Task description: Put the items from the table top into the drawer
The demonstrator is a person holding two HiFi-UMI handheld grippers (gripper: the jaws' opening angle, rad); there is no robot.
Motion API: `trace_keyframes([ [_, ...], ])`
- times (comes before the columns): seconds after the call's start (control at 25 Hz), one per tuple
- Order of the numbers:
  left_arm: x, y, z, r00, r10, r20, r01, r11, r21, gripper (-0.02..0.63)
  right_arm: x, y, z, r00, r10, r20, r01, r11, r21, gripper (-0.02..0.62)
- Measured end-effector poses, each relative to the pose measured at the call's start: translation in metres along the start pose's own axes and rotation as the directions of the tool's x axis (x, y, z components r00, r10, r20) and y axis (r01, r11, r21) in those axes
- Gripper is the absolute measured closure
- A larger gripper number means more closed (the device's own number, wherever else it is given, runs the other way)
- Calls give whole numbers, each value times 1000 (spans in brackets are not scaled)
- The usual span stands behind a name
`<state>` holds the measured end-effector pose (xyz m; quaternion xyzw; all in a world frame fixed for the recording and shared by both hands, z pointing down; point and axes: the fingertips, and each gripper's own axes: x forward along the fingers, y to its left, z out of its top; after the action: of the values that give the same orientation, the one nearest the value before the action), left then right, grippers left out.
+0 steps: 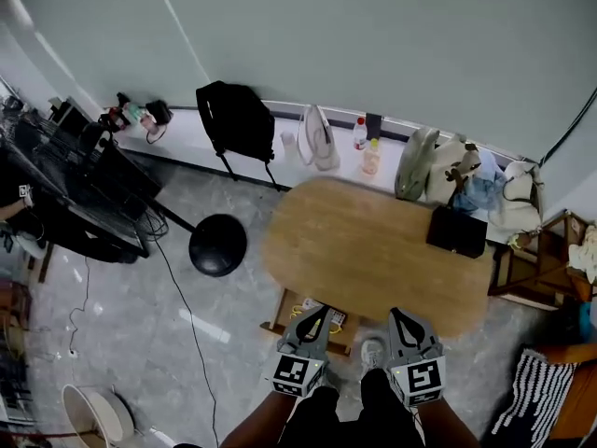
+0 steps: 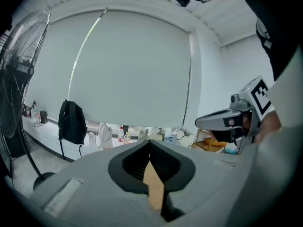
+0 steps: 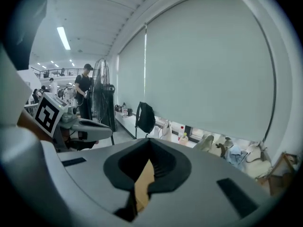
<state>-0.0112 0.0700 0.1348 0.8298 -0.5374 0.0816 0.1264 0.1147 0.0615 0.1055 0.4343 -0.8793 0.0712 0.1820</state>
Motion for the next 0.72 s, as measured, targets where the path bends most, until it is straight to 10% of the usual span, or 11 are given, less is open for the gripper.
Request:
trace_keyframes([
  [0.72,-12,-40,114,989,-54,140,48,998,43,588,-61,-33,103,988,-69,141,77,995,-58,601],
])
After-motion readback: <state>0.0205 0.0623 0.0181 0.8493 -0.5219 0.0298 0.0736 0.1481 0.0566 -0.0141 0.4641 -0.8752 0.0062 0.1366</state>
